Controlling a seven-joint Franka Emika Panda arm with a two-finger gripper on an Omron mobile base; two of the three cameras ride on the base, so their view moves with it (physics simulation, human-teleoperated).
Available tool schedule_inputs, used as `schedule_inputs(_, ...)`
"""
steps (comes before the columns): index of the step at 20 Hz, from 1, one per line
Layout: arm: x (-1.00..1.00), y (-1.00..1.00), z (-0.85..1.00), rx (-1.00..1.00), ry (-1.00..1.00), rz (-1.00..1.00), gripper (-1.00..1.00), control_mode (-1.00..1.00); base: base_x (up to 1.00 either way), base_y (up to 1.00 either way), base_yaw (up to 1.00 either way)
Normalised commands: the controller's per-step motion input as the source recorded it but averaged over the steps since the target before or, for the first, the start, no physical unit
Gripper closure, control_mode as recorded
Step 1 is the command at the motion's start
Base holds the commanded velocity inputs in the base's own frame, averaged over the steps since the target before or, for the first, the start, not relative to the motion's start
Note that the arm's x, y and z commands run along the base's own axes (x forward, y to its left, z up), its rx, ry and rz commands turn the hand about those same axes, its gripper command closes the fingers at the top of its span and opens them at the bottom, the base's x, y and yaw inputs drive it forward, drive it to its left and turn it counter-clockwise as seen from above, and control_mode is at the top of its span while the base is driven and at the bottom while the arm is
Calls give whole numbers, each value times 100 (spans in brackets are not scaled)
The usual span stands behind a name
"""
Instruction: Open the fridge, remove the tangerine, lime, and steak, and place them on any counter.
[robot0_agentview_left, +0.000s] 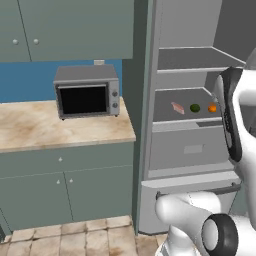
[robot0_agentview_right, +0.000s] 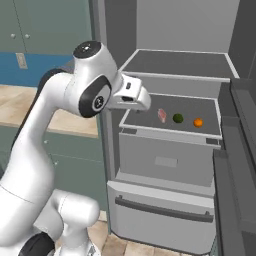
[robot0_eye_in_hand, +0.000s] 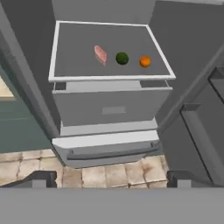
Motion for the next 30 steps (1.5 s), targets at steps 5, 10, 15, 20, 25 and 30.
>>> schedule_inputs(5,-29,100,9,0,-16,38,-100,-100,0,0,0)
schedule_inputs(10,-32,93,8,-4,-13,27,-100,-100,0,0,0)
schedule_inputs(15,-35,60,29,0,-10,3,-100,-100,0,0,0)
schedule_inputs(20,-46,2,45,0,-3,0,-100,-100,0,0,0)
schedule_inputs(25,-21,4,30,0,0,0,-100,-100,0,0,0)
schedule_inputs(30,0,30,5,0,0,0,-100,-100,0,0,0)
